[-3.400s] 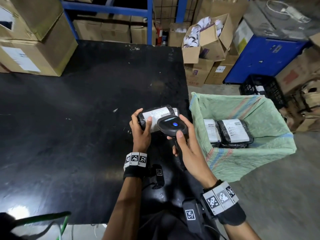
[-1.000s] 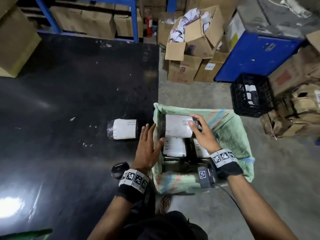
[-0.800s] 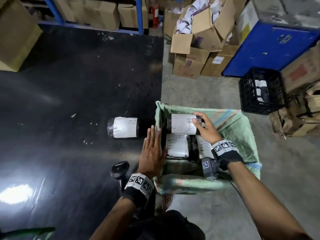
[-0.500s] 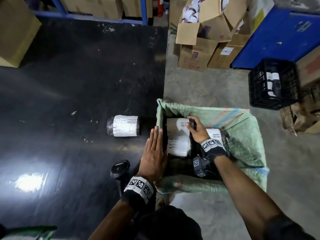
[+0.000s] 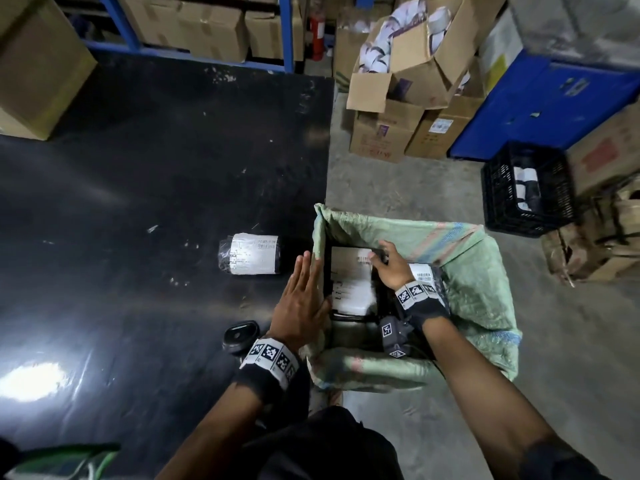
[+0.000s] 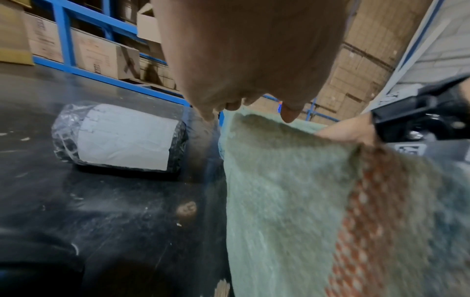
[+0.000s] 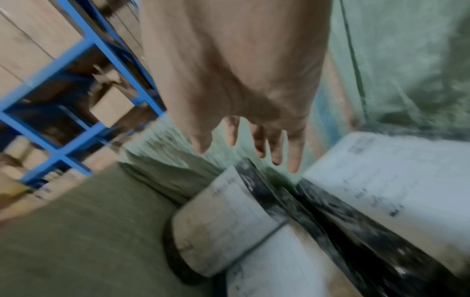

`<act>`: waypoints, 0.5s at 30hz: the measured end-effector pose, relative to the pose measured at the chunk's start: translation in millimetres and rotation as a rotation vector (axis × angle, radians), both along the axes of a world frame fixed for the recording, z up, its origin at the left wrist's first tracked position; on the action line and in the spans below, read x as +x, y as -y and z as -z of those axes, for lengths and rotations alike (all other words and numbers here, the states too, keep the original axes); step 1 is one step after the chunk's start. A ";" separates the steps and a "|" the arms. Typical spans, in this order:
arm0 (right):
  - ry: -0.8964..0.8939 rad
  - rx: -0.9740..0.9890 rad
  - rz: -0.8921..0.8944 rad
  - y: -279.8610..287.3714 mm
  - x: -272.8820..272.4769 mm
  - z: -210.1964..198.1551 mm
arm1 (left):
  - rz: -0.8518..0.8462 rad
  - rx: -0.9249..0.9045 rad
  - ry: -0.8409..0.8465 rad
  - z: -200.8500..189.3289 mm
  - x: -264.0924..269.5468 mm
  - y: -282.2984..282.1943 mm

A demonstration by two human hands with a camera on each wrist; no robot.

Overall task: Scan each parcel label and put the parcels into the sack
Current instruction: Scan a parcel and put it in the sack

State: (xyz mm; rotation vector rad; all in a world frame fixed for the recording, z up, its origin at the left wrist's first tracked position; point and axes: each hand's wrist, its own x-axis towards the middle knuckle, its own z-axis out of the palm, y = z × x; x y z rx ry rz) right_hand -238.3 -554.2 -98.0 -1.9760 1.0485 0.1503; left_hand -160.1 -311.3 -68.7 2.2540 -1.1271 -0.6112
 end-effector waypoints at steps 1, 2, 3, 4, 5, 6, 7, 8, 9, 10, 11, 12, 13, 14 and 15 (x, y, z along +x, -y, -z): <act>-0.001 -0.008 -0.013 -2.0 -0.2 -11.5 | -0.019 -0.022 -0.019 -5.3 4.1 -2.5; 0.003 -0.020 -0.022 -6.9 -0.1 -26.5 | -0.038 -0.040 -0.029 -11.0 9.1 -5.7; 0.022 -0.037 -0.025 -12.7 -0.1 -41.3 | -0.064 -0.056 -0.037 -15.8 15.6 -9.6; 0.054 -0.056 -0.027 -21.8 0.6 -58.6 | -0.097 -0.078 -0.046 -19.8 23.1 -14.1; 0.102 -0.066 -0.029 -32.6 1.7 -73.7 | -0.137 -0.102 -0.051 -22.3 32.1 -19.5; 0.154 -0.063 -0.031 -45.5 2.8 -87.5 | -0.176 -0.118 -0.053 -24.4 41.7 -25.7; 0.205 -0.051 -0.031 -58.9 4.0 -97.6 | -0.214 -0.128 -0.056 -25.9 51.4 -32.1; 0.248 -0.038 -0.035 -73.2 6.2 -106.2 | -0.253 -0.133 -0.065 -27.3 61.0 -38.3; 0.285 -0.030 -0.046 -87.6 9.1 -111.3 | -0.291 -0.136 -0.081 -28.5 70.5 -45.1; 0.303 -0.024 -0.065 -102.5 12.6 -114.1 | -0.325 -0.136 -0.097 -30.5 79.8 -52.1; 0.315 -0.016 -0.091 -117.8 16.5 -116.1 | -0.351 -0.131 -0.102 -31.5 89.3 -58.9; 0.315 -0.001 -0.116 -133.4 20.7 -118.1 | -0.368 -0.125 -0.096 -31.5 99.4 -65.6; 0.307 0.018 -0.138 -148.0 25.2 -116.8 | -0.380 -0.121 -0.081 -30.8 109.4 -71.7; 0.293 0.037 -0.159 -162.7 29.8 -114.1 | -0.390 -0.119 -0.066 -28.1 119.7 -77.4; 0.271 0.053 -0.176 -176.2 34.4 -107.6 | -0.405 -0.114 -0.062 -23.9 129.8 -82.4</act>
